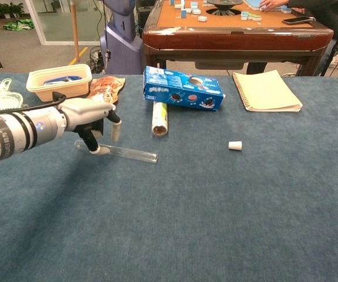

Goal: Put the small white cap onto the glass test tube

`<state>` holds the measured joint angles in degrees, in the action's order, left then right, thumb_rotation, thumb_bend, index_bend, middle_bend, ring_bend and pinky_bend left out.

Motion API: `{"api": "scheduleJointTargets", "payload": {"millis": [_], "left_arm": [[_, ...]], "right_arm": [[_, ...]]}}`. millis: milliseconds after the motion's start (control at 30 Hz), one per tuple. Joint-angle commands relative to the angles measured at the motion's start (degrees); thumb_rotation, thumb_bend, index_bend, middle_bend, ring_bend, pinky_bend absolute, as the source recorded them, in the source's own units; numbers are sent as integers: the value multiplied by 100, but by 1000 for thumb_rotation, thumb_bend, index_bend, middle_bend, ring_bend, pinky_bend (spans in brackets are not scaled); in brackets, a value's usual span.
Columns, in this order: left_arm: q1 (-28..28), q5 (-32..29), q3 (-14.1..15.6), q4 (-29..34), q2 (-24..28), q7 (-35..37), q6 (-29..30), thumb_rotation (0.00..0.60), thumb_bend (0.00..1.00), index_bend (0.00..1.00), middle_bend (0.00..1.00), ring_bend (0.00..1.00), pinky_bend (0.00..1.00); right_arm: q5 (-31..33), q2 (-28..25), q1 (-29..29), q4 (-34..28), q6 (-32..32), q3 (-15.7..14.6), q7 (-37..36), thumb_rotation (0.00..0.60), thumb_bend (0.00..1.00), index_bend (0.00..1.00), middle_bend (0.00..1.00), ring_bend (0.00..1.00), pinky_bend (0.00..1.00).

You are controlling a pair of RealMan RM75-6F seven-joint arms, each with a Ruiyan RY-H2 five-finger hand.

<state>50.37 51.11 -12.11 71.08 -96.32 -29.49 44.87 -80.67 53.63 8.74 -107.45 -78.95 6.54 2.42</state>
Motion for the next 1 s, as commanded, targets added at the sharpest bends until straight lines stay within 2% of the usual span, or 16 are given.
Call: {"api": "scheduleJointTargets", "payload": {"millis": [33, 1000], "left_arm": [[53, -87, 19, -54, -69, -24, -4, 600, 257, 471, 1000, 1000, 1000], [432, -815, 117, -343, -444, -323, 67, 600, 257, 518, 1000, 1000, 1000]], "right_arm": [[6, -3, -11, 15, -7, -8, -24, 600, 245, 244, 449, 461, 604], [-21, -61, -74, 115, -35, -73, -214, 600, 244, 240, 449, 476, 604]]}}
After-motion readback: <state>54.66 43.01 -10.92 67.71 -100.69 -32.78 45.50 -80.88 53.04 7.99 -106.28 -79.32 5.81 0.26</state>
